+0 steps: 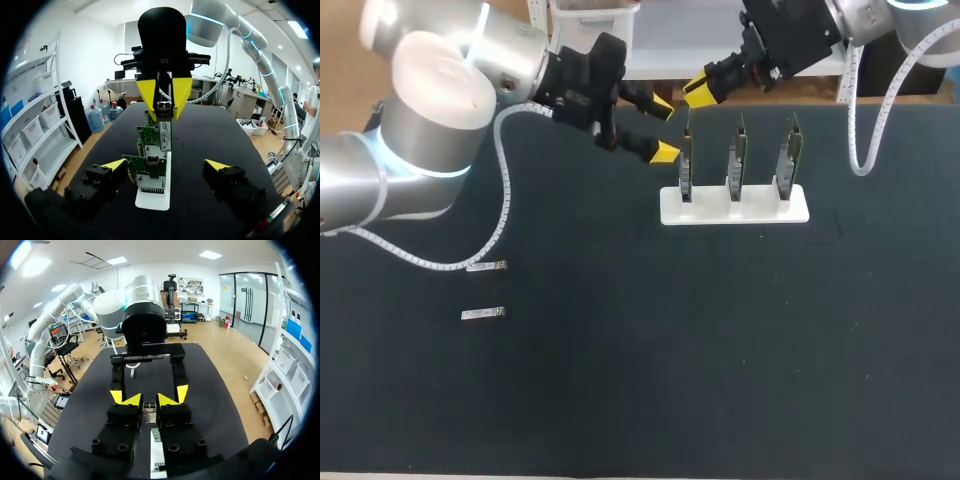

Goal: Pick up the optical module with the left hand, and insert it into the network port with the right hand.

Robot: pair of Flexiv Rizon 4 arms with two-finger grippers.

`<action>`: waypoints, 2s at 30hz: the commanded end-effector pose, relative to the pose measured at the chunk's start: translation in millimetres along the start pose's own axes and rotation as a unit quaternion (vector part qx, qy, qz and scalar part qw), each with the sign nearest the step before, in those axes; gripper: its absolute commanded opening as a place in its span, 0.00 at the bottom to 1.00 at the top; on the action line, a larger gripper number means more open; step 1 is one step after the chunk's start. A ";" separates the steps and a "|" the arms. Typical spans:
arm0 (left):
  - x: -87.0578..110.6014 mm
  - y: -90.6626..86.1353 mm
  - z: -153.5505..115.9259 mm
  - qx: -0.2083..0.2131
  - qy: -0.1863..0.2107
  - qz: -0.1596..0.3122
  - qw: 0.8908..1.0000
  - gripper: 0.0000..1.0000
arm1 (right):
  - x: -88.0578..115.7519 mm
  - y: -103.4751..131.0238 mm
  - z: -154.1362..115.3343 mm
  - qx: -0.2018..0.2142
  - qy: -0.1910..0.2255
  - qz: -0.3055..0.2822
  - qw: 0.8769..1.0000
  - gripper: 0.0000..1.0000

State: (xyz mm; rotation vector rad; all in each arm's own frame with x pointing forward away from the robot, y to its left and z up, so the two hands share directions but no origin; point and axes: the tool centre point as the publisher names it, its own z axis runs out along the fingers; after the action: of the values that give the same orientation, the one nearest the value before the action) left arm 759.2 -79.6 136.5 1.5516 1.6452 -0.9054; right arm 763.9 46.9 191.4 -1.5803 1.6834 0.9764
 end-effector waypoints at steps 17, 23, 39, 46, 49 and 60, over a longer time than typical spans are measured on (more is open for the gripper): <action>18.0 13.2 9.9 0.024 0.034 -0.016 0.999 1.00 | 2.0 0.3 -2.7 0.007 -0.005 0.003 1.000 0.00; 19.1 12.6 10.8 0.035 0.042 -0.011 0.998 1.00 | 3.0 -0.9 -3.4 0.010 -0.006 0.005 1.000 0.00; 25.9 2.1 15.3 0.049 0.052 -0.011 0.997 1.00 | 2.5 -0.9 -1.5 0.011 -0.008 0.005 1.000 0.00; 26.5 1.6 18.4 0.051 0.057 -0.010 0.997 1.00 | 2.2 -0.9 -1.7 0.012 -0.007 0.003 1.000 0.00; 26.5 2.2 18.7 0.051 0.057 -0.010 0.997 1.00 | 2.6 -1.0 -2.2 0.011 -0.006 0.003 1.000 0.00; 27.8 2.7 17.6 0.051 0.060 -0.010 0.997 1.00 | 2.8 -1.6 -2.7 0.012 -0.007 0.004 1.000 0.00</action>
State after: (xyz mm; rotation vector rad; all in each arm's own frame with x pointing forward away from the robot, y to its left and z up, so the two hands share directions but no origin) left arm 759.5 -79.4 103.1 1.6860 1.7195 -0.9359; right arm 766.9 43.3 190.2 -1.5529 1.6865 0.9685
